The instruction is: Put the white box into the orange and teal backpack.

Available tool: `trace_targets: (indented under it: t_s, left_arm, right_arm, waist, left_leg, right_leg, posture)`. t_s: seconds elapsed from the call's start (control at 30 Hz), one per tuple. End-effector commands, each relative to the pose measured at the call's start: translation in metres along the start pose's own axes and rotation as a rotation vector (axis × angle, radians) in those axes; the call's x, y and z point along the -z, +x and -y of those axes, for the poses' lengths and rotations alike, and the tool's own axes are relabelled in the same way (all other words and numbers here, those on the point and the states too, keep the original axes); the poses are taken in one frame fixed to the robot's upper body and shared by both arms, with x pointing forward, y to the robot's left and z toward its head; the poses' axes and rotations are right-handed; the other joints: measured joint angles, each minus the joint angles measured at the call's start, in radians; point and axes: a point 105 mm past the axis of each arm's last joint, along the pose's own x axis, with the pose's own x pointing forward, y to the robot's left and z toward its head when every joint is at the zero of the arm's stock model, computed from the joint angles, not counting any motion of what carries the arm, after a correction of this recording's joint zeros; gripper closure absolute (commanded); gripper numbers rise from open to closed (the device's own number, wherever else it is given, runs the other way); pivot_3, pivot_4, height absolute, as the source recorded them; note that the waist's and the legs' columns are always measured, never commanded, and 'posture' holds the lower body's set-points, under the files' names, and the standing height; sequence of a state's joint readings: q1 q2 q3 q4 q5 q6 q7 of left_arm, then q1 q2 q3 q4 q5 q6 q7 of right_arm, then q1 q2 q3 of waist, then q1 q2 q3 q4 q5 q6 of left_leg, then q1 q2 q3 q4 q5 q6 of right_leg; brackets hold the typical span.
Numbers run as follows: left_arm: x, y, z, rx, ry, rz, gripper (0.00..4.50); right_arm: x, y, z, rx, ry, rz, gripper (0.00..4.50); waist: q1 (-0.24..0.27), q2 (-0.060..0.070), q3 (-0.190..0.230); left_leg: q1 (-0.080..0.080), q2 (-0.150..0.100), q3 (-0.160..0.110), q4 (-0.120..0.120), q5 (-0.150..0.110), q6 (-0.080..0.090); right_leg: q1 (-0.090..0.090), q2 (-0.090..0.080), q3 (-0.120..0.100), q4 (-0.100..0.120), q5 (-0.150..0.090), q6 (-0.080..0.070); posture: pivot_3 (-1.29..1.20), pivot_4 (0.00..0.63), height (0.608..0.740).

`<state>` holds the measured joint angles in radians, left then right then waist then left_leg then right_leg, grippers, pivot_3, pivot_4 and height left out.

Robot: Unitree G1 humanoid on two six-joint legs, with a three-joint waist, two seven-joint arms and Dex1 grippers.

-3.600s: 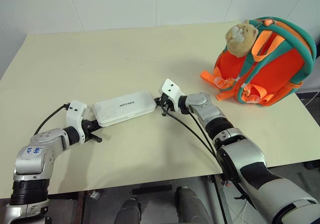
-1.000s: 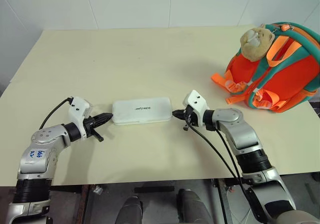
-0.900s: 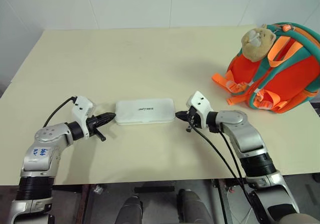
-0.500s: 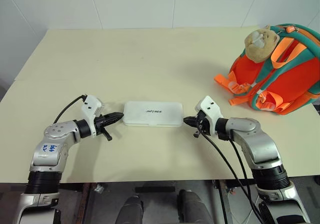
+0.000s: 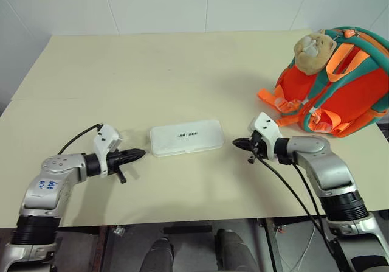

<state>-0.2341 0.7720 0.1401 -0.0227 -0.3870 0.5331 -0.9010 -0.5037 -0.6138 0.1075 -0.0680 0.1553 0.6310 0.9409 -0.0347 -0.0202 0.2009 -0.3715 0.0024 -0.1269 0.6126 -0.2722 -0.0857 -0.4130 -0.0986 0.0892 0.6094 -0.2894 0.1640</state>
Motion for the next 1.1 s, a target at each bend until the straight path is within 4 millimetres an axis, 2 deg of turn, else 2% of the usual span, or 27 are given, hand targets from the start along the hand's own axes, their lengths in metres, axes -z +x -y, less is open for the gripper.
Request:
trace_targets:
  t_s: [0.03,0.1,0.2,0.27,0.33,0.47,0.6,0.63,0.8,0.93,1.1]
  left_arm:
    - [-0.015,-0.023,-0.016,-0.057,0.057,0.012,4.49]
    - [-0.017,-0.029,-0.019,-0.064,0.061,0.005,4.50]
    - [-0.023,-0.036,-0.022,-0.055,0.056,0.025,3.86]
    - [-0.046,-0.046,-0.020,0.014,-0.013,0.135,3.27]
    - [-0.060,-0.050,-0.014,0.105,-0.085,0.190,2.66]
    - [-0.063,-0.049,-0.006,0.214,-0.250,0.197,1.39]
    - [-0.052,-0.044,-0.003,0.273,-0.423,0.118,0.11]
    - [-0.049,-0.043,-0.004,0.271,-0.443,0.103,0.01]
    - [-0.048,-0.036,-0.014,0.234,-0.527,0.086,0.01]
    - [-0.048,-0.026,-0.019,0.208,-0.583,0.122,0.01]
    - [-0.039,-0.014,-0.016,0.199,-0.630,0.109,0.01]
  right_arm:
    - [-0.011,-0.017,0.002,-0.036,-0.024,0.029,4.33]
    - [-0.010,-0.022,0.004,-0.040,-0.020,0.024,3.87]
    - [-0.012,-0.030,0.007,-0.058,0.009,0.025,2.82]
    - [-0.030,-0.042,0.013,-0.095,0.037,0.093,2.17]
    - [-0.044,-0.048,0.013,-0.151,0.042,0.143,1.48]
    - [-0.064,-0.045,0.017,-0.205,0.130,0.238,0.05]
    - [-0.072,-0.037,0.022,-0.249,0.221,0.255,0.00]
    - [-0.072,-0.035,0.024,-0.247,0.236,0.243,0.00]
    - [-0.064,-0.021,0.031,-0.227,0.312,0.134,0.00]
    - [-0.069,-0.011,0.026,-0.262,0.401,0.111,0.00]
    - [-0.070,-0.001,0.021,-0.282,0.519,0.090,0.00]
  waist:
    - [0.002,0.000,0.000]
    - [0.003,0.000,0.000]
    - [0.004,0.000,0.000]
    - [0.004,-0.001,0.002]
    - [0.003,-0.002,0.004]
    - [-0.007,-0.002,0.004]
    - [-0.021,-0.002,0.004]
    - [-0.022,-0.002,0.004]
    - [-0.023,-0.002,0.004]
    - [-0.022,-0.002,0.004]
    - [-0.021,-0.002,0.004]
  left_leg:
    - [0.000,0.000,0.000,0.000,0.000,0.000]
    - [0.000,0.000,0.000,0.000,0.000,0.000]
    - [0.000,0.000,0.000,0.000,0.000,0.000]
    - [0.000,0.000,0.000,0.000,0.000,0.000]
    - [-0.001,0.000,0.000,0.001,0.000,0.000]
    - [0.000,0.000,0.000,0.001,0.000,0.000]
    - [-0.001,0.000,0.000,0.000,0.000,0.001]
    - [-0.001,0.000,0.000,0.000,0.000,0.001]
    - [-0.001,0.000,0.000,0.000,0.000,0.001]
    - [-0.001,0.000,0.000,0.000,0.000,0.000]
    - [-0.002,0.000,0.000,0.000,0.000,0.000]
  right_leg:
    - [0.000,0.000,0.000,0.000,0.000,0.000]
    - [0.000,0.000,0.000,-0.001,0.000,0.000]
    - [0.000,0.000,0.000,-0.001,0.000,0.000]
    - [0.000,0.000,0.000,-0.001,0.000,0.000]
    - [0.000,0.000,0.000,-0.001,0.000,0.000]
    - [0.001,0.000,0.000,-0.001,0.000,0.000]
    - [0.000,0.000,0.000,0.000,0.000,0.000]
    - [0.000,0.000,0.000,0.000,0.000,0.000]
    - [-0.002,0.000,-0.001,0.001,0.000,0.000]
    - [-0.002,0.000,0.000,0.001,0.000,0.000]
    - [-0.003,0.000,0.000,0.002,0.000,0.000]
  posture:
    - [0.00,0.150,0.740]
    - [0.00,0.150,0.740]
    - [0.00,0.150,0.740]
    - [0.00,0.150,0.740]
    - [0.00,0.150,0.740]
    - [0.00,0.150,0.740]
    - [0.00,0.150,0.740]
    - [0.00,0.150,0.740]
    - [0.00,0.150,0.740]
    - [0.00,0.150,0.740]
    - [0.00,0.150,0.740]
